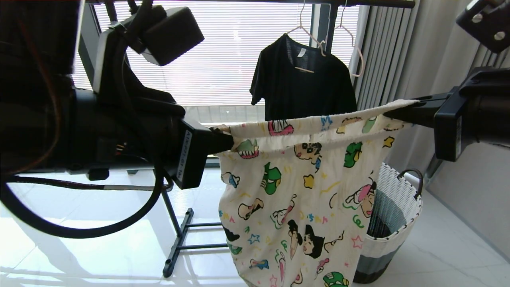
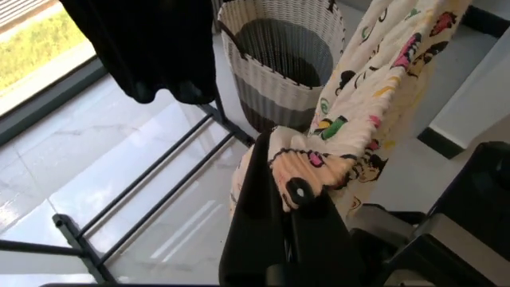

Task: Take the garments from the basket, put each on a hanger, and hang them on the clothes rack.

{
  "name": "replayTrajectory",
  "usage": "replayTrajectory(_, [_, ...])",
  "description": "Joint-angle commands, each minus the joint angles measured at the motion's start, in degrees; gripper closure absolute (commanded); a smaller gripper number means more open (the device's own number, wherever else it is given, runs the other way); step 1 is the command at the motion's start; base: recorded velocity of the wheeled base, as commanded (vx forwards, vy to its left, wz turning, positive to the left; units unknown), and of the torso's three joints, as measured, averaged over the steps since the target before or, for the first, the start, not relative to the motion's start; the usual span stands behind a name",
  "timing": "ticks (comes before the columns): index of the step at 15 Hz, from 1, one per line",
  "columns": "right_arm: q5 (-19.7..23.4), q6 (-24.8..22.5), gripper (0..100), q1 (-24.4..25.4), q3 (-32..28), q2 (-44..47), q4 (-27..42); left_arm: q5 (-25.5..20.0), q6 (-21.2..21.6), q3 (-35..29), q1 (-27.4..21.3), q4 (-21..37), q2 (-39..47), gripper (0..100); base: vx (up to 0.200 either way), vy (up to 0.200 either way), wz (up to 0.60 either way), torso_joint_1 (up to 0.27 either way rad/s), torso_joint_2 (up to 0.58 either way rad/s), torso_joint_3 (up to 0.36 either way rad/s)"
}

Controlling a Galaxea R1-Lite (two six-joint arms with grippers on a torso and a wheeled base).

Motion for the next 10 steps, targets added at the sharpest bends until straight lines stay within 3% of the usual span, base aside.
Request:
replayTrajectory(1, [-0.02,1.35,100,-0.04,-5.86,-0.04,5.77,0.06,1.13,-0.24,0.09,0.37,-2.76,100,0.000,0.000,0.00,0.000,0.00,0.000])
replayTrajectory(4, [-0.02,4.51,100,0.05,-12.81,0.14,18.78,0.14,1.83,-0.06,-0.08,0.37,-4.34,100,0.000,0.000,0.00,0.000,0.00,0.000])
replayTrajectory(8, [0.16,5.22,100,2.42,-12.63,0.23,18.69,0.23,8.07,5.91,-0.26,-0.16,-6.97,100,0.000,0.000,0.00,0.000,0.00,0.000])
replayTrajectory(10, [0.16,6.45,100,4.27,-12.46,0.40,18.69,0.23,9.13,6.79,-0.26,-2.71,-6.53,100,0.000,0.000,0.00,0.000,0.00,0.000])
